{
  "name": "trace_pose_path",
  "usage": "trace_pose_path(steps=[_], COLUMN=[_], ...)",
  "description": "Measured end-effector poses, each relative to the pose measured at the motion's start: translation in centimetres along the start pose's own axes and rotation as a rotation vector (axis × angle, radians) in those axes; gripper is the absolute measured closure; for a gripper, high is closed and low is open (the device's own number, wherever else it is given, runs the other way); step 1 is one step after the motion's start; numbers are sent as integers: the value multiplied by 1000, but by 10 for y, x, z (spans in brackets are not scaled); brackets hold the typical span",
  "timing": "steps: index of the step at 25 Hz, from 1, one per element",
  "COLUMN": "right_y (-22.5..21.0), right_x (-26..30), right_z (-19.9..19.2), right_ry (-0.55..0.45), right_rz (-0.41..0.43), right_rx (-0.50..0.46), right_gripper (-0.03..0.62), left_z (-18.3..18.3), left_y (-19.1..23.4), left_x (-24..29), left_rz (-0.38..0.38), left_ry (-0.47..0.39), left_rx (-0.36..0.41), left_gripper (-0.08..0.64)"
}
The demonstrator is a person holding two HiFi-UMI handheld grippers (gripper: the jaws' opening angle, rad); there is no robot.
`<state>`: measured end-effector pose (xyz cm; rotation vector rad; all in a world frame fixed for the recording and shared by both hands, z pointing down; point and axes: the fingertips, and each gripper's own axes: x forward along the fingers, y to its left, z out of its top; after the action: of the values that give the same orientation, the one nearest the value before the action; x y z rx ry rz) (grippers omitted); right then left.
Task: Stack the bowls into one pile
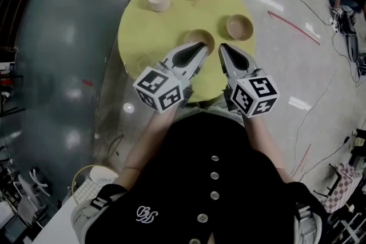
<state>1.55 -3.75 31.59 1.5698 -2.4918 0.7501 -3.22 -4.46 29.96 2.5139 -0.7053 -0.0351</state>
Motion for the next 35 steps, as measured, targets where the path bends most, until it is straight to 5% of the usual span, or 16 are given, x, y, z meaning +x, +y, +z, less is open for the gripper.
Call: trace_pose_path(steps=[35], right_y=[-135], right_x=[20], right_z=[-26], right_ry=[171], right_rz=[-106], right_rx=[143], right_gripper=[592], left_z=[-45], left_y=[37], left_x=[85], left_rz=[109], left_ry=[117], left_rx=[-125], left_gripper=[520])
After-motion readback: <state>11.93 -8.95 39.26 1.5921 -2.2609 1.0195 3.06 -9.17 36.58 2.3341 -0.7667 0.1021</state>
